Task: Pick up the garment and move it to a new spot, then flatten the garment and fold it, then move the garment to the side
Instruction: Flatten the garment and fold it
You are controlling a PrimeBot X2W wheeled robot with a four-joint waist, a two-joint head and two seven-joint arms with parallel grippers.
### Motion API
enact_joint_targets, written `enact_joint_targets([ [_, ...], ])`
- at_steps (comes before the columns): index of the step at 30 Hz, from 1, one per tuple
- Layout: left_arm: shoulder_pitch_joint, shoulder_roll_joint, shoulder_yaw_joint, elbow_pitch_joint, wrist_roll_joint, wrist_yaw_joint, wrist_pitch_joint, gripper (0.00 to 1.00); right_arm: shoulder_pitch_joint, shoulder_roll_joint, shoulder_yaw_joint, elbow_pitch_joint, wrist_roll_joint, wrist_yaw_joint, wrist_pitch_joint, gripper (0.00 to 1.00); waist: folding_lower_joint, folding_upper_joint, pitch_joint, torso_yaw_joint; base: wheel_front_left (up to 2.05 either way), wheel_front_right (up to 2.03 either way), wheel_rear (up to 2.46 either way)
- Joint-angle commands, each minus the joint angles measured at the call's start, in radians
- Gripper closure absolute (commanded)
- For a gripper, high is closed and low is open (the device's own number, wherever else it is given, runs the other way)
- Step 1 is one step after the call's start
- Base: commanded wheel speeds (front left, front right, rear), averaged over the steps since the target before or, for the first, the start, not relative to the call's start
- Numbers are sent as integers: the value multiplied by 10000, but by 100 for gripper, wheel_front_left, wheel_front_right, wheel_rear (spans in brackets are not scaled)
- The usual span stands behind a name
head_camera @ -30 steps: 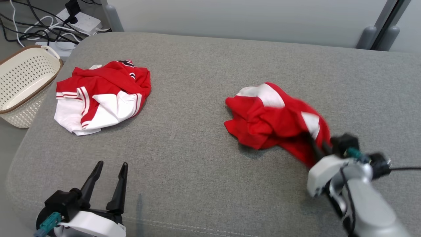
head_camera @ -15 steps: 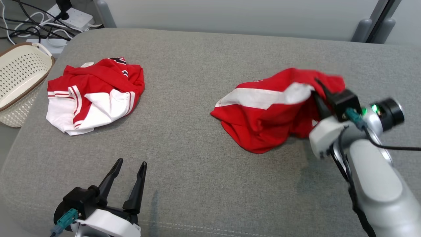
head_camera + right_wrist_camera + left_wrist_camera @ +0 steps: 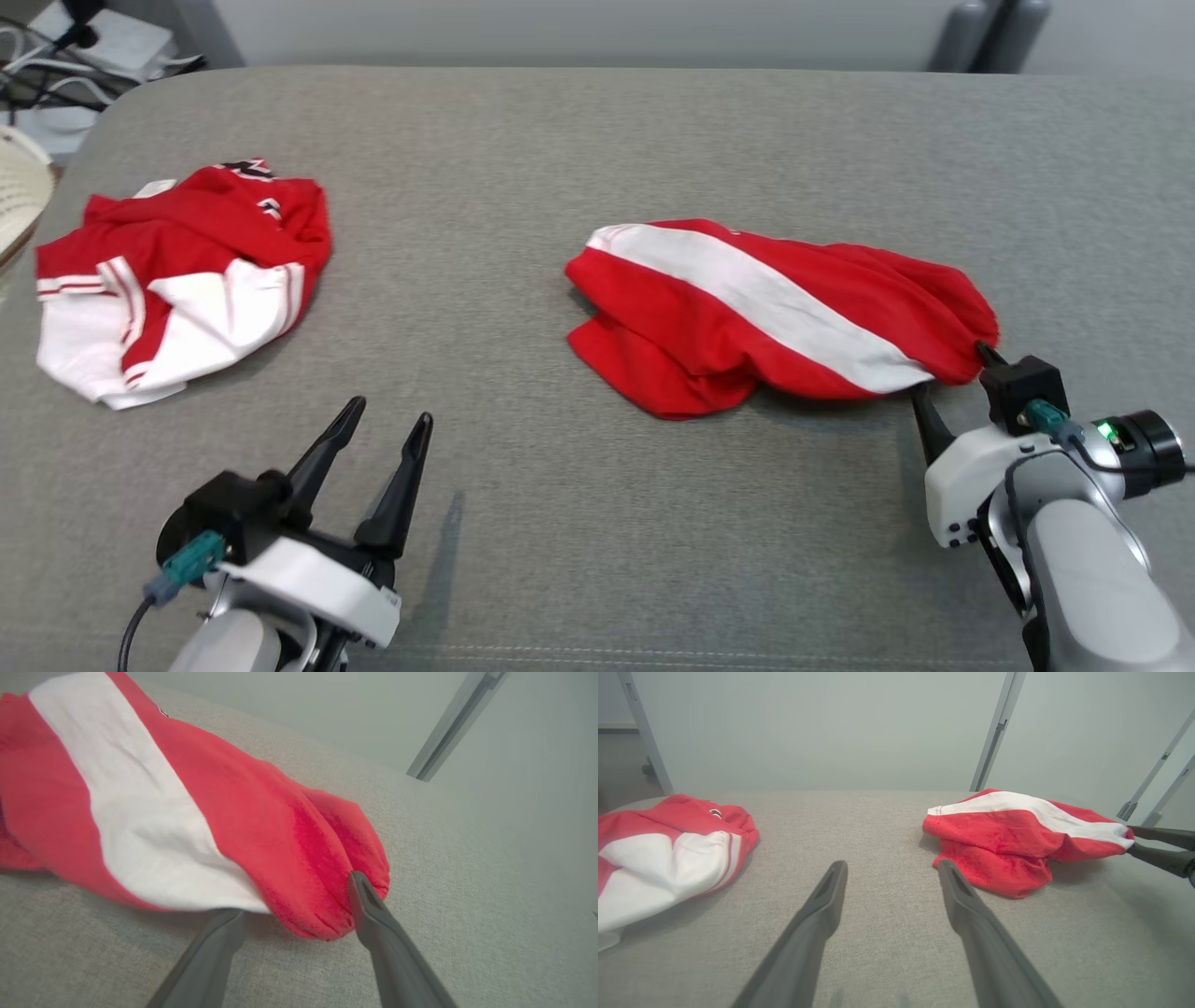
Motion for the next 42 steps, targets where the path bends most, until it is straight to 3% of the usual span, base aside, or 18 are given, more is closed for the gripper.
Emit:
enact_joint_targets([
  [1,-811,355,67,-67,-256,2,-57,0,276,-78,232,-519,181,0,-251,0,0,0,32,-488,0,0,0],
  [11,-3268,1400,-1347,1494,-1741,2,-57,0,1552,464,739,-2858,563,0,-1101,0,0,0,717,-2724,0,0,0],
  [21,-4795,2033,-1785,3347,-3477,2,350,0,2029,541,2957,-4259,2069,0,-1668,0,0,0,1449,-4165,0,0,0],
  [25,-5114,2178,-1609,3700,-4121,2,660,0,2108,541,3445,-4403,2384,0,-1710,0,0,0,1543,-4445,0,0,0],
  [31,-5531,2649,-1729,3985,-5130,2,1953,0,2226,542,3971,-4465,2704,0,-1740,0,0,0,1715,-4828,0,0,0],
  [42,-5410,3167,-1851,3448,-7254,2,3625,0,2455,543,3861,-4732,2858,0,-1745,0,0,0,1785,-4857,0,0,0],
])
